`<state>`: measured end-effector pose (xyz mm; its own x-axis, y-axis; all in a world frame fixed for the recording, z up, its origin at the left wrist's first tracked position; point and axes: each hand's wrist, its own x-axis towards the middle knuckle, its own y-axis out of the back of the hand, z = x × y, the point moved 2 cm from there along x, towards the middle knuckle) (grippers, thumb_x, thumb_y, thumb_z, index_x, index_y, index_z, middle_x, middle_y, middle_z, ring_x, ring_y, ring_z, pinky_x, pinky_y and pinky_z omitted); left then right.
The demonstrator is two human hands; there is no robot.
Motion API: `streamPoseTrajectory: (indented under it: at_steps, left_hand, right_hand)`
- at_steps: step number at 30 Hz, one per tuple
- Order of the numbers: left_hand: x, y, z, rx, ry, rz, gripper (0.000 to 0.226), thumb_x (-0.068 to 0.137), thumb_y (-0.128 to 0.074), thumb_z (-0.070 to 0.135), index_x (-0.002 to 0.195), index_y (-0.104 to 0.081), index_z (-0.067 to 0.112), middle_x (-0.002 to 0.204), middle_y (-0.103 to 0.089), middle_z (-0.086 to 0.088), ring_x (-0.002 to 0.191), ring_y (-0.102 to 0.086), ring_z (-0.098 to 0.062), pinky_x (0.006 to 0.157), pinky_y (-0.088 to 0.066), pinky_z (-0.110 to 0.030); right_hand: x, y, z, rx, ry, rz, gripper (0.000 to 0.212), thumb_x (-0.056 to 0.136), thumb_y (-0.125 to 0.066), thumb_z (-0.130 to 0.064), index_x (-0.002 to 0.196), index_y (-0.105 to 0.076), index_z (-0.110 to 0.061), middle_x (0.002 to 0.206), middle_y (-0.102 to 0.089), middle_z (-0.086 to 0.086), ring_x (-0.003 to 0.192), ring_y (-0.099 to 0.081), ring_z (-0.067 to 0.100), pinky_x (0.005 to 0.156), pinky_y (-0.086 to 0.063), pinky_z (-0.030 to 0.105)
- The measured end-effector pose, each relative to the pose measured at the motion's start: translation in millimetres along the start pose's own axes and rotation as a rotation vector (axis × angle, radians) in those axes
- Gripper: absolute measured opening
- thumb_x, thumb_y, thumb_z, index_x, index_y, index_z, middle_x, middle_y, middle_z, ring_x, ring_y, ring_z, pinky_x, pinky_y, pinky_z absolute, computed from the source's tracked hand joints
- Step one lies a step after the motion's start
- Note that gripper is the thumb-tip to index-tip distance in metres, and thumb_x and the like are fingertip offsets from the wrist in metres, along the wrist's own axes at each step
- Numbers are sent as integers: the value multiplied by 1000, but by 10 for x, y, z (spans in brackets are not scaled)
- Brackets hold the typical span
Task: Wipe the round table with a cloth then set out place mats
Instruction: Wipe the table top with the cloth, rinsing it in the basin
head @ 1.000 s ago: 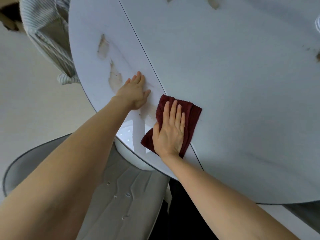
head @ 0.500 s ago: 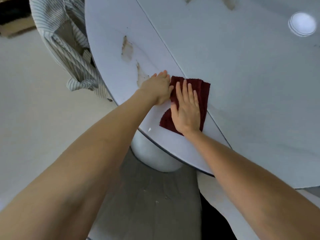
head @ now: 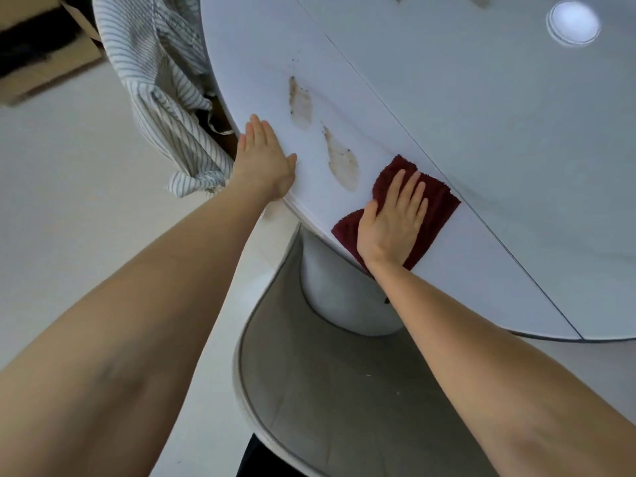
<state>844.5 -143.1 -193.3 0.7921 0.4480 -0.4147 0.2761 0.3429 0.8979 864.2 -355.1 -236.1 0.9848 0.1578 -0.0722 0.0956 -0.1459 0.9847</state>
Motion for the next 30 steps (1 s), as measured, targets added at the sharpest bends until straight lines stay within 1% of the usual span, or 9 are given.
streamPoseTrajectory:
  at_steps: [2, 4, 7, 10, 17, 20, 23, 27, 30]
  left_hand:
    - [71, 13, -6, -7, 8, -8, 72, 103, -25, 40, 149, 7, -5, 158, 13, -21, 147, 8, -31, 121, 1, -39]
    - [162, 22, -2, -44, 23, -47, 71, 103, -24, 39, 149, 8, -4, 158, 15, -19, 147, 9, -31, 121, 1, -39]
    - [280, 59, 12, -80, 49, -90, 70, 103, -25, 36, 149, 9, -5, 158, 15, -20, 147, 8, -31, 121, -1, -38]
    - [288, 103, 54, -136, 16, -115, 67, 104, -25, 32, 149, 8, -4, 158, 14, -18, 148, 7, -29, 120, -3, -36]
    - [362, 173, -194, -199, -38, -140, 60, 104, -23, 29, 153, 5, 10, 161, 13, -5, 148, 4, -18, 119, -6, -32]
    - [396, 172, -251, -197, -35, -123, 62, 104, -26, 28, 153, 8, 11, 160, 15, -1, 148, 5, -15, 118, -10, -33]
    - [402, 143, -287, -192, -25, -115, 64, 102, -28, 25, 153, 7, 12, 160, 14, -2, 148, 5, -15, 118, -10, -31]
    - [405, 133, -267, -231, -38, -132, 65, 101, -30, 21, 153, 8, 15, 161, 13, -4, 148, 5, -18, 118, -6, -30]
    - [376, 114, -309, -277, -44, -139, 64, 102, -30, 18, 153, 8, 11, 160, 16, -5, 148, 10, -17, 119, 0, -27]
  right_hand:
    - [110, -11, -176, 16, -29, 12, 65, 99, -22, -36, 155, -2, -9, 162, 0, 15, 150, 0, 26, 122, 1, 40]
    - [224, -55, -333, 33, -36, 11, 65, 100, -26, -35, 155, -3, -9, 162, 0, 15, 150, 0, 27, 122, 1, 40]
    - [473, -93, -656, 40, 21, 7, 65, 100, -24, -37, 155, -2, -9, 162, 0, 14, 150, 1, 26, 122, 2, 40]
    - [793, -105, -957, 74, 10, 9, 65, 101, -24, -39, 154, -2, -9, 162, 1, 13, 150, 2, 25, 122, 2, 40]
    - [1641, -130, -1768, 177, 182, -13, 62, 101, -21, -36, 155, -3, -11, 162, -2, 11, 150, -1, 21, 121, 2, 36]
    - [1903, -148, -2021, 160, 309, -62, 59, 101, -20, -32, 155, -6, -14, 163, -5, 7, 150, -2, 19, 122, 1, 34]
    - [1967, -173, -2137, 155, 537, -135, 54, 101, -21, -26, 155, -16, -20, 162, -10, 2, 149, -6, 15, 121, 1, 31]
    - [1964, -138, -2044, 192, 852, -239, 56, 95, -23, -26, 150, -32, -27, 160, -21, -5, 148, -15, 13, 121, -3, 27]
    - [1865, -125, -1918, 182, 979, -294, 62, 89, -19, -29, 149, -34, -25, 159, -24, -3, 147, -18, 13, 121, -6, 26]
